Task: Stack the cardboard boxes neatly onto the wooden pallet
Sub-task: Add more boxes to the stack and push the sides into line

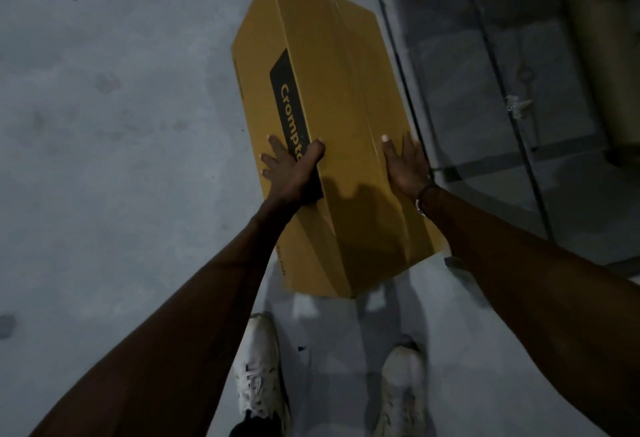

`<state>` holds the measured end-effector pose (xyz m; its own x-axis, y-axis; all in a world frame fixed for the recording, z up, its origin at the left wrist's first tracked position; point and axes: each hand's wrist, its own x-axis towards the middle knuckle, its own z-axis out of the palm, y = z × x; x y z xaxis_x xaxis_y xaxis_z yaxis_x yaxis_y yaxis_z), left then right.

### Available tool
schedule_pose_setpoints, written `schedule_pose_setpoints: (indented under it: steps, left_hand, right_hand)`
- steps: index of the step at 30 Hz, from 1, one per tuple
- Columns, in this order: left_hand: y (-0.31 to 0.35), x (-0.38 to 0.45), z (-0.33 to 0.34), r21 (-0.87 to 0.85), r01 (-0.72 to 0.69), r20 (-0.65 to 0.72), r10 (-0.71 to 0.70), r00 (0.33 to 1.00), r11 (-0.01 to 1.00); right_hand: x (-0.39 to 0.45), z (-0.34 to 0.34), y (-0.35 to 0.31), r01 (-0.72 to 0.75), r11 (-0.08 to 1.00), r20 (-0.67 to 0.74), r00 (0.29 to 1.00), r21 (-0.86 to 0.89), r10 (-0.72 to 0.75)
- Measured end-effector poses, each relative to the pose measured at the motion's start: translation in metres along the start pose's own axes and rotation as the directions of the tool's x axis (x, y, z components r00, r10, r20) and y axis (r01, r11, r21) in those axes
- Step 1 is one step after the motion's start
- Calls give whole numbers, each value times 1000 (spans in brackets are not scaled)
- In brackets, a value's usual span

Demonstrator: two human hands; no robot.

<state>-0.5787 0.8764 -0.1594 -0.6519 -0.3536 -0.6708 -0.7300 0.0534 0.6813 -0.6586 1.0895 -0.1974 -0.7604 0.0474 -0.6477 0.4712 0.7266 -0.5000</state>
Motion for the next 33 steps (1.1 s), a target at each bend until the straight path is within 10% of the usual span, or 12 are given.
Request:
schedule_pose_setpoints:
  steps: [19,33]
  left_hand:
    - [-48,23,-44,-398,-177,-4,192,981,900]
    - [68,-188,-206,-540,-295,-117,277,954,788]
  right_hand:
    - [-17,-13,-21,24,962,71,996,273,-45]
    - [-214,-84,-194,206,960,80,971,188,-224]
